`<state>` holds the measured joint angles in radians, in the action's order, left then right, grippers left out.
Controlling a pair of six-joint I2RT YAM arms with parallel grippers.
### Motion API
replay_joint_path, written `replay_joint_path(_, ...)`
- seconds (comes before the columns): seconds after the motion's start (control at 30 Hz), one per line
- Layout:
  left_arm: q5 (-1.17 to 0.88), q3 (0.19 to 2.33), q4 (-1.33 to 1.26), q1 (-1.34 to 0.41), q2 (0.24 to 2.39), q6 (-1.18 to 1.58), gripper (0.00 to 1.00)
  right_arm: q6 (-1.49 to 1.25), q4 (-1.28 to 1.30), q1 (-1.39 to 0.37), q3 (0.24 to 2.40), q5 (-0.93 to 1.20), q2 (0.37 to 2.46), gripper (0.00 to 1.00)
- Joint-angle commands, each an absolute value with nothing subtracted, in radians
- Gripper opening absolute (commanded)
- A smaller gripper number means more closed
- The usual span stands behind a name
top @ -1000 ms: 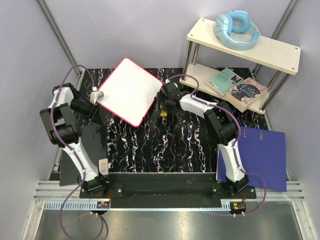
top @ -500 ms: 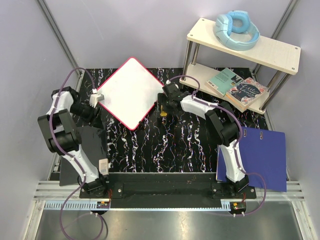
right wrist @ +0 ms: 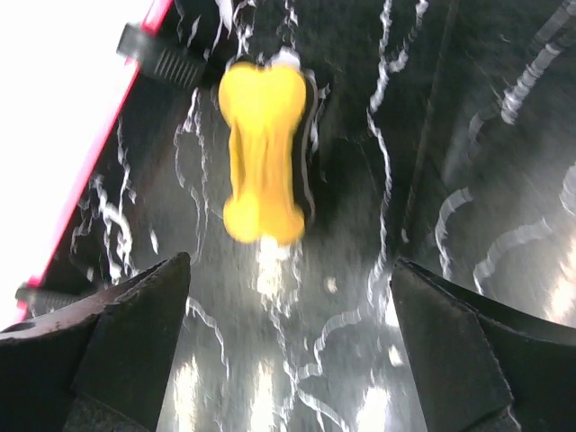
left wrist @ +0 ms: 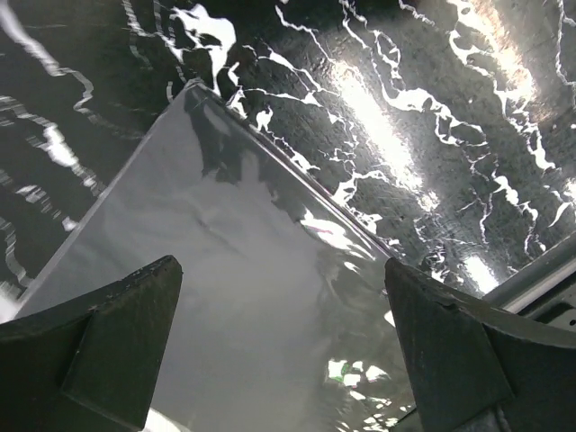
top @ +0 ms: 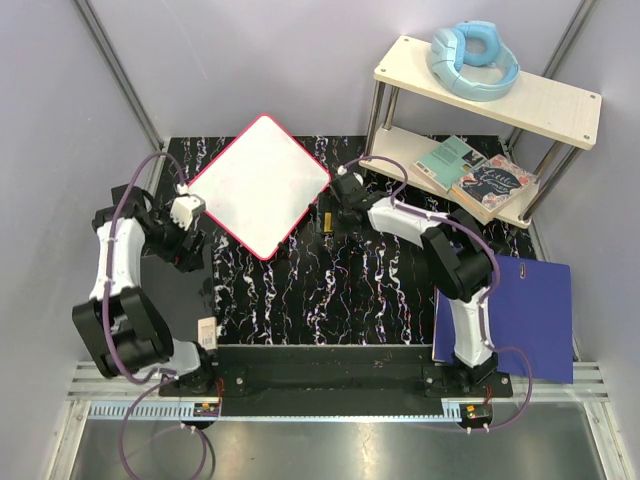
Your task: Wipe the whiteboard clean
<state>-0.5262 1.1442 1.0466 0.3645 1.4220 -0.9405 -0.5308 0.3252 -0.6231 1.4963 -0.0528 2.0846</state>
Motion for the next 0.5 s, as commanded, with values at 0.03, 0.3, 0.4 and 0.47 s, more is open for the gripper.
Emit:
replay_joint_path(0.03,-0.523,1.179,1.002,0.33,1.198,-0.801,0.99,-0.474,0.249,-0.661,1.404,-0.211,1.83,1.0)
replay_joint_path(0.3,-0.616,1.419,1.035,0.201,1.207,-0.543,0.99,-0.332,0.235,-0.654,1.247,-0.491,1.485,1.0)
replay_joint_path(0.4,-0.722,1.442,1.04,0.184,1.233,-0.537,0.99,-0.33,0.255,-0.601,1.148,-0.511,1.39,1.0)
replay_joint_path(0.47,-0.726,1.462,1.037,0.146,1.253,-0.514,0.99,-0.344,0.253,-0.531,1.091,-0.486,1.344,1.0)
